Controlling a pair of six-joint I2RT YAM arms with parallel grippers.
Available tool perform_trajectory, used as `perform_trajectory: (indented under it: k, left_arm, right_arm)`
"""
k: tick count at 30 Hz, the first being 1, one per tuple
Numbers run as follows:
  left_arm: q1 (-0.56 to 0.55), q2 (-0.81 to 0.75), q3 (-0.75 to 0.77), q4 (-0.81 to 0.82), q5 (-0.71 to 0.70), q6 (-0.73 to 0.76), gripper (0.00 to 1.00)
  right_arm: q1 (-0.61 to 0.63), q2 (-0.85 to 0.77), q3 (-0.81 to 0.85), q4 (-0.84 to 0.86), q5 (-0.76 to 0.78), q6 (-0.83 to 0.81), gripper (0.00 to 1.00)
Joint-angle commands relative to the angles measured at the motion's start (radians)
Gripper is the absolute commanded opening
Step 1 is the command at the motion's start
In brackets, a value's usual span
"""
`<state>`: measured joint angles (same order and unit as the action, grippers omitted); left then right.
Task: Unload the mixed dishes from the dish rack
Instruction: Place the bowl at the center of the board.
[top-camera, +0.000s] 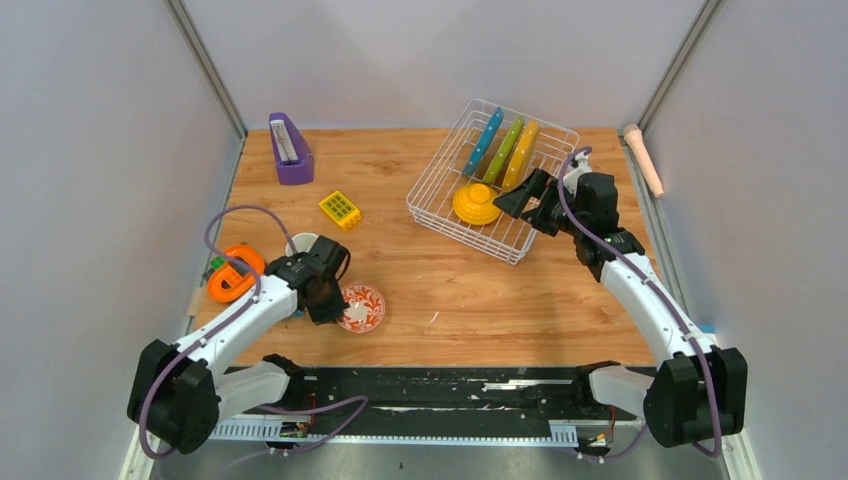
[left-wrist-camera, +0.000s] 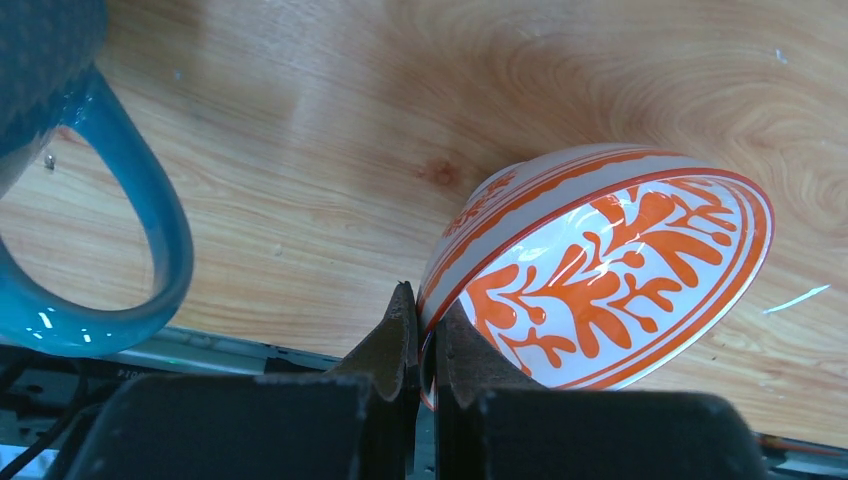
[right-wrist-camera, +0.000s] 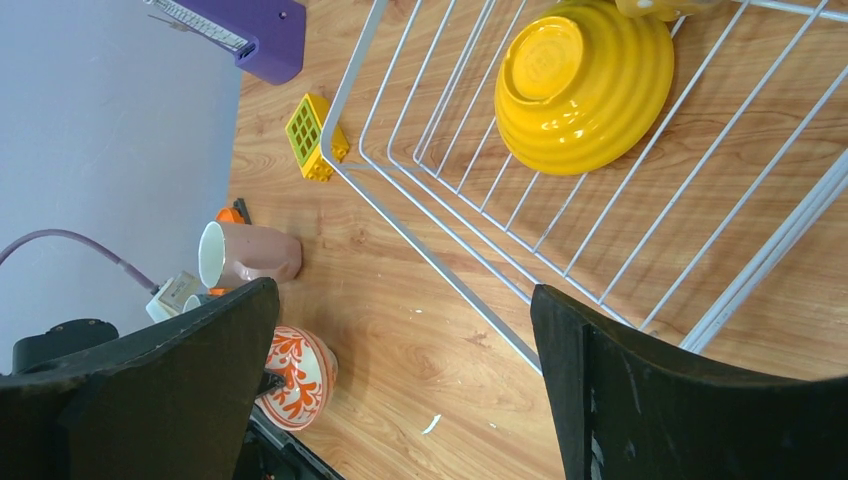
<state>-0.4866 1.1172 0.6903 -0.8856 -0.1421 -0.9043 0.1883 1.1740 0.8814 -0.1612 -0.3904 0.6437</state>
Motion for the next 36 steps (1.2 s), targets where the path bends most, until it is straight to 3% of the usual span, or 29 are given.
perform_trajectory:
  k: [1,7,9,14,17,26,31,36]
  left_arm:
    - [0.050,-0.043,-0.031,0.000,-0.016,-0.069,0.05]
    - [0.055,-0.137,-0.013,-0.057,-0.126,-0.078,0.38]
    - [0.054,-0.170,-0.011,-0.057,-0.125,-0.065,0.54]
    - [0.054,-0.246,-0.003,-0.036,-0.082,-0.026,0.77]
    - [0.054,-0.283,0.009,-0.005,-0.044,0.028,0.98]
    - [0.054,-0.452,0.016,0.308,0.230,0.216,1.00]
    - [0.054,-0.507,-0.023,0.489,0.240,0.241,1.00]
    - [0.054,-0.484,-0.016,0.482,0.208,0.268,1.00]
  right_arm:
    - [0.001,-0.037,-0.006,0.005,0.025,-0.030,1.00]
    - [0.000,-0.027,-0.002,-0.001,0.025,-0.053,1.00]
    - [0.001,-0.019,0.001,-0.004,0.011,-0.058,1.00]
    - [0.003,-0.001,0.021,-0.019,0.005,-0.089,1.00]
    - [0.029,0.011,0.034,-0.032,0.045,-0.108,1.00]
    - [0.200,0.170,0.164,-0.109,0.368,-0.171,1.00]
    - [0.223,0.337,0.290,-0.121,0.470,-0.173,1.00]
    - [0.246,0.517,0.432,-0.165,0.594,-0.145,0.99]
